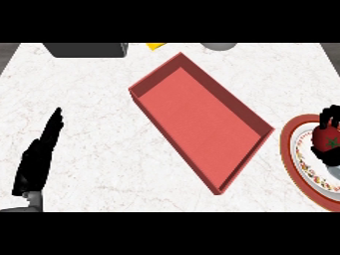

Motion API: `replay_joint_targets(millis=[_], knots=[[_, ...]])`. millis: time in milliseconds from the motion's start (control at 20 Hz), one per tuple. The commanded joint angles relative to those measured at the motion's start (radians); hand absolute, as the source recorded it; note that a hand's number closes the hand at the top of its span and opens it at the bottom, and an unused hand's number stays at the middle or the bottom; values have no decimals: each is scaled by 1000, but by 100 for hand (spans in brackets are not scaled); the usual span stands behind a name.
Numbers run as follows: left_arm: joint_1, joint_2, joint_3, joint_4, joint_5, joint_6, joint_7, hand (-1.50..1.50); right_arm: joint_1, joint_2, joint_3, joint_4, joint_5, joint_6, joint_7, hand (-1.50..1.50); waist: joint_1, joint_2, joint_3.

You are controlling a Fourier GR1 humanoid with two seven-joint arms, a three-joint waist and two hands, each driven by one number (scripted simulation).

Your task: Pick the tomato from the plate and place it in the cardboard box

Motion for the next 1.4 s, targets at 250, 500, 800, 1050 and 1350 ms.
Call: replay_joint_targets(millis=[250,500,800,1050,1350], knots=[[-3,42,44,-26,41,-43,35,0,-75,88,-97,-248,-357,170,-79,150,-2,-3,0],[3,-26,-12,-9,-16,9,4,0,-104,164,-54,-421,-424,240,68,150,3,0,0],[50,2,6,-30,3,-37,-10,0,-334,189,-2,-470,-459,332,369,150,15,1,0],[22,-22,0,-53,-17,-19,37,0,-405,281,106,-375,-351,248,416,150,13,3,0],[-11,40,67,-8,34,-76,-9,0,-558,357,181,-153,-270,220,468,150,22,5,0]])
